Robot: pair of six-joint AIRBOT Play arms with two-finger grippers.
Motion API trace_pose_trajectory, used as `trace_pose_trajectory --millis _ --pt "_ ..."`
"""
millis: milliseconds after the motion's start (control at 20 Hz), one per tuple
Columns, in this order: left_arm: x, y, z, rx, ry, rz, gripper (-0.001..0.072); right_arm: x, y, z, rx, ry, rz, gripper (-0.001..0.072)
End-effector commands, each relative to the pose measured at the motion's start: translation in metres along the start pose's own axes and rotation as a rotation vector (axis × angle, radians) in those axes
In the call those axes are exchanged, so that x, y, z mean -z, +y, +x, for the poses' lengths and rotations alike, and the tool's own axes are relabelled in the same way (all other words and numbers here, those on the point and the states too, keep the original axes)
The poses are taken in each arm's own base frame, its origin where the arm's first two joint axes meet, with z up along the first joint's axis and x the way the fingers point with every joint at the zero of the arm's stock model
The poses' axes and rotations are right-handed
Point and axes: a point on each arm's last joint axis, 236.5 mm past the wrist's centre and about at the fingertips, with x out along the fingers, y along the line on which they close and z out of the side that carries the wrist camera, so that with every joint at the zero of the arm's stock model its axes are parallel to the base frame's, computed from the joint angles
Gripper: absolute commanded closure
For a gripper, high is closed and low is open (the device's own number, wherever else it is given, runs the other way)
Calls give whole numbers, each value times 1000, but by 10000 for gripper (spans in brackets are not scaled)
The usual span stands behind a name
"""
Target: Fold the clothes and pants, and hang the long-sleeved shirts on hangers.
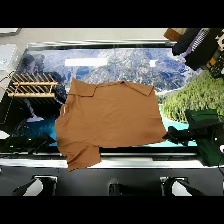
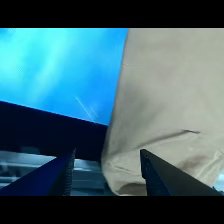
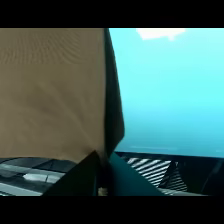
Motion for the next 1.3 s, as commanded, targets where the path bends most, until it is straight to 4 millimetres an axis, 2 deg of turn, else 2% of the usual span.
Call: trace_pose_trajectory --millis 0,200,500,600,700,800,900,950,1050,1150,1200,1250 --pt "8 -10 12 30 40 1 233 -2 10 -10 -18 -38 9 679" --pt "17 -17 24 42 86 8 233 -2 18 -11 -48 -42 20 679" --pt "30 -10 32 32 118 -38 250 0 24 -12 -74 -31 32 679" --pt "34 -9 34 32 128 -43 363 1 25 -12 -75 -28 31 679" --pt "33 -10 34 36 126 -45 667 -1 28 -16 -77 -47 22 679" --pt "28 -19 33 71 107 -56 692 -3 41 -24 -113 -81 10 679" --pt "13 -37 25 132 53 -41 694 -11 72 -39 -221 -152 -28 680" --pt "-1 -50 14 164 8 -20 694 -19 94 -52 -293 -207 -52 680" --pt "-40 -84 -28 212 -138 65 695 -40 130 -90 -384 -336 -110 680" --pt "-82 -131 -100 241 -340 211 695 -57 169 -149 -425 -479 -225 680" --pt "-97 -160 -149 257 -464 298 695 -60 192 -184 -435 -552 -300 680" --pt "-104 -188 -200 270 -585 373 695 -59 217 -224 -445 -631 -355 680"
